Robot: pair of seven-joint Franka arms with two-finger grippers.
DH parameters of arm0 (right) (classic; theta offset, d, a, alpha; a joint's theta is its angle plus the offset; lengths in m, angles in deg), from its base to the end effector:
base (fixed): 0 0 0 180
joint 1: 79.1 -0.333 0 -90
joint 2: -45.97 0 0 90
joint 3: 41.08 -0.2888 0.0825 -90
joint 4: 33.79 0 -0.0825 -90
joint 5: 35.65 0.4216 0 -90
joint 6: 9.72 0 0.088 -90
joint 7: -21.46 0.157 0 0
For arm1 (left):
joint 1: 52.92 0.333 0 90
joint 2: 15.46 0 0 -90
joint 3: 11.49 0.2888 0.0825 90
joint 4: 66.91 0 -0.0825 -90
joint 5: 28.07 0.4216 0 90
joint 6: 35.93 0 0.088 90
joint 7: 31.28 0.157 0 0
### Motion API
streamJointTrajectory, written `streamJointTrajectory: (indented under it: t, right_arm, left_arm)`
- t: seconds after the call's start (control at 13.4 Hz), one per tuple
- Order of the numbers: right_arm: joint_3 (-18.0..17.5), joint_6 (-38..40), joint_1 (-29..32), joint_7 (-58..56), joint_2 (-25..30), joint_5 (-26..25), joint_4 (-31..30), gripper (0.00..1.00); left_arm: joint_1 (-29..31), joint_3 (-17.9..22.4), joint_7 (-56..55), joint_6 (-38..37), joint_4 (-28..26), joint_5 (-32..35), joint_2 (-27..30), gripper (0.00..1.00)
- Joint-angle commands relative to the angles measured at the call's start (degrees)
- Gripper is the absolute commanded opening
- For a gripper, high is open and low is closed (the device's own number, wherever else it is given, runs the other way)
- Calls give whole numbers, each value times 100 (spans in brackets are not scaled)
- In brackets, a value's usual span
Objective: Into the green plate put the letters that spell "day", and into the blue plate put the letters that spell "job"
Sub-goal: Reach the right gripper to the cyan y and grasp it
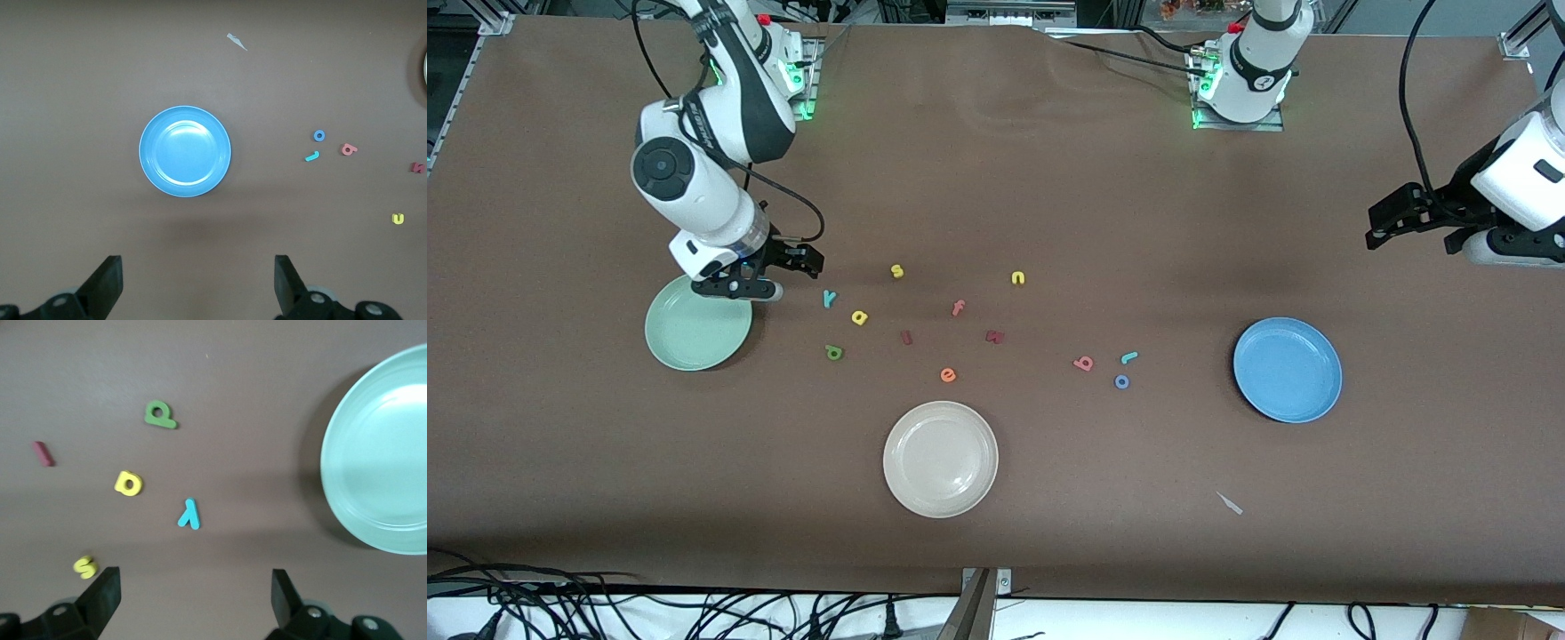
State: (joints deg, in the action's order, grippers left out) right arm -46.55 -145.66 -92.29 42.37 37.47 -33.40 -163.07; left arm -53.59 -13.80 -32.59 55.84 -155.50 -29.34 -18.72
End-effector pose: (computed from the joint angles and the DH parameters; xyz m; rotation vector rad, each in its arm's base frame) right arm 0.5217 0.1796 0.1903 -3.1112 0.1070 0.0679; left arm 0.6096 -0.0347 0.5284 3.1169 -0.0442 -0.0035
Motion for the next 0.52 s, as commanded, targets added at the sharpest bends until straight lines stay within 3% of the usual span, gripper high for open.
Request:
streamJointTrajectory:
  t: [0.0, 0.45]
  right_arm:
    - [-16, -380, -52, 123, -265, 57, -98, 100]
    - [-42, -969, -210, 115, -855, -57, -54, 100]
  left_arm:
    - [-11, 11, 52, -72, 113, -84, -26, 100]
    - [-11, 11, 52, -72, 113, -93, -26, 100]
